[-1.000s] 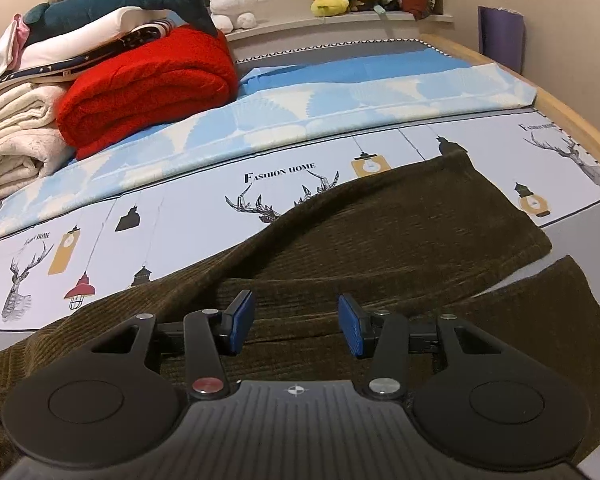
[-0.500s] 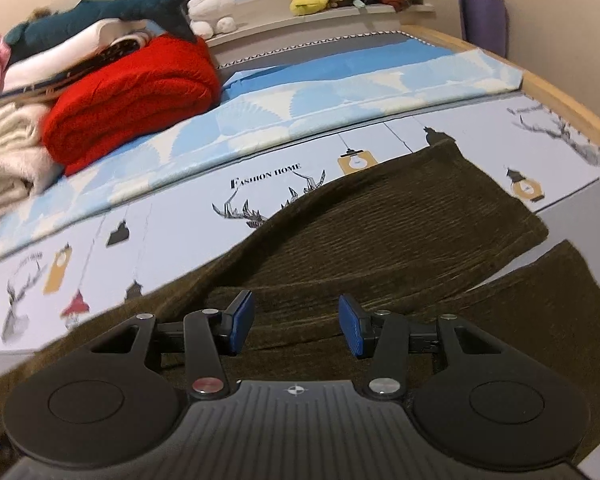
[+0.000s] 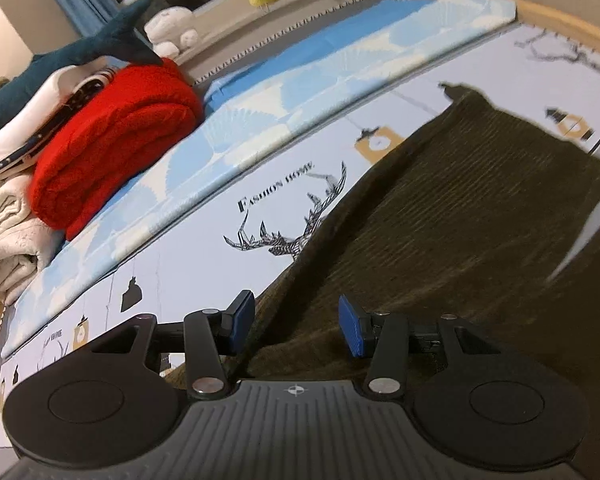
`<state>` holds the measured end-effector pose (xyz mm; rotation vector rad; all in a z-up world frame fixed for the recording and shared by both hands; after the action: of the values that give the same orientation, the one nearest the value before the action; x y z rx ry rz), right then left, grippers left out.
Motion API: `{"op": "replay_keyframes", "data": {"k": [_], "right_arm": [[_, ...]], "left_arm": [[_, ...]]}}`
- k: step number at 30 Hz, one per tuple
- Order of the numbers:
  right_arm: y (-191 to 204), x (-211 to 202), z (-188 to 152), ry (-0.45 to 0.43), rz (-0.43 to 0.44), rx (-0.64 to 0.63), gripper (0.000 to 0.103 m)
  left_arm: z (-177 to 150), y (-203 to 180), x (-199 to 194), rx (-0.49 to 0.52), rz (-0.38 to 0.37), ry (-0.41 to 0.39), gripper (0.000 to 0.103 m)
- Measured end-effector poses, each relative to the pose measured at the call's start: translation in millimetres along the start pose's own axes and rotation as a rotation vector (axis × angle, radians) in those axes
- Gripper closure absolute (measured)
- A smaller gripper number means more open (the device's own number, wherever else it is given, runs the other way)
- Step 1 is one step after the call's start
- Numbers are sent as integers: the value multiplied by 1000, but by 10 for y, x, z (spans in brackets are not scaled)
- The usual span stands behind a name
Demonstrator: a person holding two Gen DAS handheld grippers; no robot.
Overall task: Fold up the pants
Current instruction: 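Lift the waistband over with the left tool while the right tool grasps the legs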
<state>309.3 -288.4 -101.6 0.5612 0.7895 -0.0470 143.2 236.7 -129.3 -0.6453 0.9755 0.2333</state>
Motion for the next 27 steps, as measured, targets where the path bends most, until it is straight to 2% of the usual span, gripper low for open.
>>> {"op": "replay_keyframes", "data": {"k": [7, 10, 12, 13, 14, 19, 24, 27], "right_arm": [[-33, 579, -9, 45, 3, 132, 54], [-31, 744, -46, 61, -10, 132, 54], [-43, 823, -75, 72, -11, 123, 70], [-48, 851, -114, 84, -3, 129, 90], [-52, 849, -146, 92, 4, 137, 99], [1, 435, -49, 38, 72, 141, 100], [6, -347, 5, -4, 141, 75, 101], [-84, -857, -164, 4, 153, 26, 101]], "left_arm": [[30, 33, 66, -10, 3, 19, 90], [38, 36, 60, -11, 3, 21, 90], [41, 35, 57, -11, 2, 20, 90], [43, 35, 47, -14, 0, 19, 90], [46, 34, 40, -18, 0, 19, 90], [35, 41, -55, -37, -12, -1, 90], [-33, 85, -265, -45, -52, -34, 91], [-85, 136, -449, -19, -60, -66, 92]]}}
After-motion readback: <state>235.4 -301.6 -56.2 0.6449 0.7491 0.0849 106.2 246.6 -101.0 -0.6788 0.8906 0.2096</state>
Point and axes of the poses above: each gripper's, at about its wrist camera, not at the fingertips, and x roughly the way its jaws point, y to its left, z to its top, the point moved 10 cm from there along x, roughly the way its jaws point
